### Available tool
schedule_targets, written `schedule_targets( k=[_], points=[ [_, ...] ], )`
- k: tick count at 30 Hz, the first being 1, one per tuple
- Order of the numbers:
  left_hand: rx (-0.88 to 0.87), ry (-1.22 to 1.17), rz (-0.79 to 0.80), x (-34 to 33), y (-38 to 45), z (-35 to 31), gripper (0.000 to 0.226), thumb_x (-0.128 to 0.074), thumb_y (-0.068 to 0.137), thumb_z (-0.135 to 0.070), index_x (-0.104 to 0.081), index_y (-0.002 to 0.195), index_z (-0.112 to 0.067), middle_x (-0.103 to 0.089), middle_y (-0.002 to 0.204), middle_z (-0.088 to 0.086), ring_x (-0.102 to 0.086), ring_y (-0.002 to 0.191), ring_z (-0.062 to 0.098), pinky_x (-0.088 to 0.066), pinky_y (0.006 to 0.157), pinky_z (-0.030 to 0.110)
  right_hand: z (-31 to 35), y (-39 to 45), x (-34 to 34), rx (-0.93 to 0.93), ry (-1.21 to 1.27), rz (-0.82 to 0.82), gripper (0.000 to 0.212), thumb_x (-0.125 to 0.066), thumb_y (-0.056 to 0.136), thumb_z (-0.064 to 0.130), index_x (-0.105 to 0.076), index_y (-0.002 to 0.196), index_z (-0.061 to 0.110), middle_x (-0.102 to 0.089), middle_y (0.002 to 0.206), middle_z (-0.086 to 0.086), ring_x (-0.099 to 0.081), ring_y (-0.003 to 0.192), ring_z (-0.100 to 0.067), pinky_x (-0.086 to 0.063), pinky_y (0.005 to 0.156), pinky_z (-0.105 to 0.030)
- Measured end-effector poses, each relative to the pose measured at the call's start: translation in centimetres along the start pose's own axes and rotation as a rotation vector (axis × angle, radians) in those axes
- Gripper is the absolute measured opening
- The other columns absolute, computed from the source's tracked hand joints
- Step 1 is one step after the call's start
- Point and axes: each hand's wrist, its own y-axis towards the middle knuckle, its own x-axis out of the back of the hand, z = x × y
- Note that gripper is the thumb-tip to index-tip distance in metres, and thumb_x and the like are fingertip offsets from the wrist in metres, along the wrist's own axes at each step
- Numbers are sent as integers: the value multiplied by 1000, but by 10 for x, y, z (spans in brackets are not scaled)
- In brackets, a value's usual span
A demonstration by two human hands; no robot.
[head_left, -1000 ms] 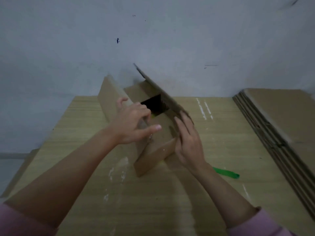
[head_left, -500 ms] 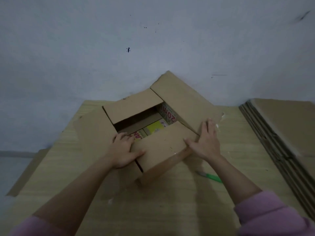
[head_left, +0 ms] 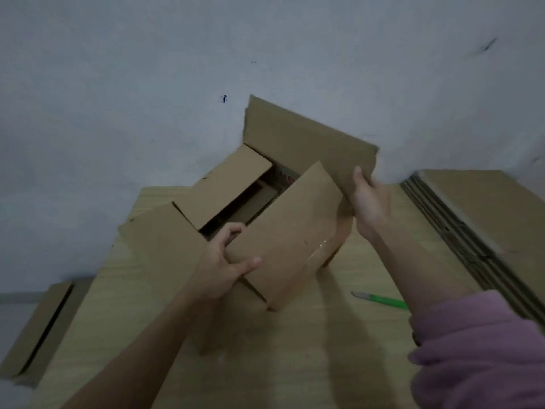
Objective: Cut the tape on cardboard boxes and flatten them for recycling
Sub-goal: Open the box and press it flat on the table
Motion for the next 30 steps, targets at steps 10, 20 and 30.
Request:
schedule_targets(
  k=[10, 20, 30],
  points=[
    [-230, 369, 304, -6, 8, -40, 94, -67, 73, -52, -17, 148, -28, -22, 148, -13, -25, 135, 1, -24, 108, 17, 97, -75, -62, 180, -218, 321, 35, -58, 93, 32, -64, 118, 9, -66, 102, 3, -62, 95, -11, -48, 81, -20],
    [-252, 353, 650, -15, 10, -53, 76, -72, 80, -27, -33, 145, -22, -14, 154, -13, -13, 137, -2, -17, 112, 18, 86, -114, -82, 121, -275, 155, 63, -58, 82, 57, -52, 134, 21, -61, 122, 5, -54, 116, -18, -43, 102, -37],
    [210, 27, 178, 90, 56, -40, 67, -55, 91, -4, -25, 149, -25, -39, 141, 3, -42, 121, 15, -43, 87, 26, 71, -135, -66, 191, -218, 33, 40, -58, 90, 43, -61, 122, 19, -64, 94, 16, -60, 86, -1, -51, 80, -27]
  ],
)
